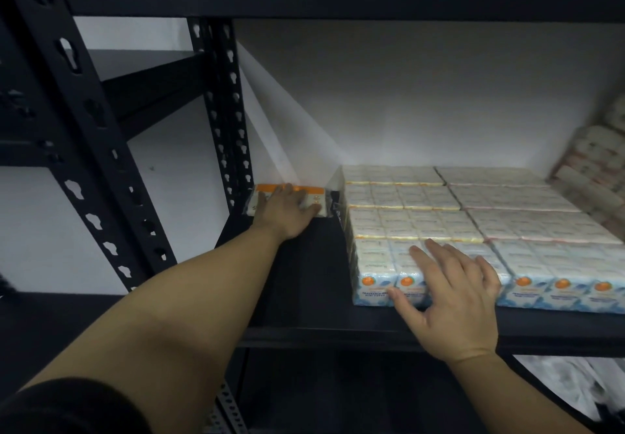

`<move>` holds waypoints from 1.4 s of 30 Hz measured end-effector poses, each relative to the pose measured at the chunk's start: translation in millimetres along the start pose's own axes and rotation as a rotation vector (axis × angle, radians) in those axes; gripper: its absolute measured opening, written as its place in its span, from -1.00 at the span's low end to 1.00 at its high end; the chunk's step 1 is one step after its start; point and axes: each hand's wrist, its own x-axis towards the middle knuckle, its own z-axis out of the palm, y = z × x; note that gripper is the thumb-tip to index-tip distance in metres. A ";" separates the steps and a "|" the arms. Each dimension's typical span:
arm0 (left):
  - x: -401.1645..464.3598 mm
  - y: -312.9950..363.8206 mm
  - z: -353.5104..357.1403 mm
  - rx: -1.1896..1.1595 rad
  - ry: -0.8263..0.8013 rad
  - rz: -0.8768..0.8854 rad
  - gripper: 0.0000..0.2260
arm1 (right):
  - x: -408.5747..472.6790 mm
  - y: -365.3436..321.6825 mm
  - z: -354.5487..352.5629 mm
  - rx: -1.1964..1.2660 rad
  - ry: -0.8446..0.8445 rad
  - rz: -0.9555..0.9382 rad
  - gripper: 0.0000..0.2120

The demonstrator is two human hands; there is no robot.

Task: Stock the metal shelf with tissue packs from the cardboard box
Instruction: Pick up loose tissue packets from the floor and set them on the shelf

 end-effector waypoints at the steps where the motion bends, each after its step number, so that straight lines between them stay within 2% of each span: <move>1: -1.4 1.3 -0.9 -0.007 0.005 -0.001 -0.36 | -0.2 0.0 0.2 0.001 0.001 0.000 -0.34; 7: -35.9 13.6 -8.4 -0.054 0.036 -0.043 -0.37 | -0.1 0.4 -1.8 0.026 -0.034 0.013 -0.35; 14: -135.2 52.3 -22.1 -0.126 0.164 -0.081 -0.41 | 0.3 0.5 -10.4 0.053 -0.128 0.040 -0.36; 21: -235.2 132.0 -11.2 -0.121 0.209 -0.058 -0.37 | -4.5 8.9 -40.7 0.204 -0.208 -0.018 -0.32; 27: -305.0 210.1 27.4 -0.120 0.347 0.057 -0.45 | -71.7 67.0 -73.1 0.373 -0.167 -0.018 -0.44; 30: -328.5 243.3 65.5 -0.145 0.274 0.025 -0.44 | -125.7 108.8 -78.1 0.431 -0.218 0.047 -0.52; 33: -349.2 270.4 110.5 -0.168 0.156 0.013 -0.42 | -183.7 147.7 -81.7 0.438 -0.346 0.133 -0.60; 37: -372.1 292.3 175.7 -0.197 -0.006 0.033 -0.42 | -257.5 186.5 -80.5 0.411 -0.521 0.250 -0.60; 42: -391.5 309.3 258.8 -0.226 -0.222 -0.023 -0.45 | -345.9 218.8 -67.2 0.374 -0.682 0.451 -0.60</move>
